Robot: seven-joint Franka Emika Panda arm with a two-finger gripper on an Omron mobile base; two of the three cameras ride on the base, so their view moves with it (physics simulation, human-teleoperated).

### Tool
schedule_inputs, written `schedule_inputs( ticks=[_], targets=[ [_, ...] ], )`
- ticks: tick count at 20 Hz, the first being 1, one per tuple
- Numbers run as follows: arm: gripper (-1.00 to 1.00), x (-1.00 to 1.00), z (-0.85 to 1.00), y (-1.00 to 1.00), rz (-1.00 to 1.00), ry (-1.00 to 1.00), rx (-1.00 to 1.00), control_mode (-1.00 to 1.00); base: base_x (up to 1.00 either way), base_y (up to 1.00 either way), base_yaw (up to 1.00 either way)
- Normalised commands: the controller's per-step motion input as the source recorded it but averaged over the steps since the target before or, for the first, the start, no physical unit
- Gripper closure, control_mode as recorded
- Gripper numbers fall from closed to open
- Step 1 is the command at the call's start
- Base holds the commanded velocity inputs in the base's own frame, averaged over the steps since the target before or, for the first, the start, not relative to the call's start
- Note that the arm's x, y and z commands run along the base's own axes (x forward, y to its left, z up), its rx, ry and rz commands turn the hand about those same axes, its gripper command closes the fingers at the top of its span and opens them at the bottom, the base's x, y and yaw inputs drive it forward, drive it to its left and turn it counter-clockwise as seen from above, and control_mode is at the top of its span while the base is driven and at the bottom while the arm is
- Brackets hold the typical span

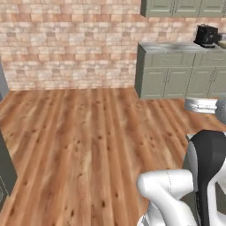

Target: Place one of the steaks on the plate and the other in the bowl. Then place the bowl in the fridge.

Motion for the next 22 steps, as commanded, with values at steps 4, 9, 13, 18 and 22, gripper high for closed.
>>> schedule_inputs(
  ticks=[4,9,13,18,22],
  targets=[
    [-1.0,0.0,0.0,0.0,0.0,0.0,0.0,1.0,1.0,0.12,0.0],
    [-1.0,0.0,0.0,0.0,0.0,0.0,0.0,1.0,1.0,0.23,-0.03],
    [-1.0,0.0,0.0,0.0,0.0,0.0,0.0,1.0,1.0,0.24,-0.04],
    [-1.0,0.0,0.0,0.0,0.0,0.0,0.0,1.0,1.0,0.09,-0.01],
    [-1.0,0.0,0.0,0.0,0.0,0.0,0.0,1.0,1.0,0.53,-0.08]
  ],
)
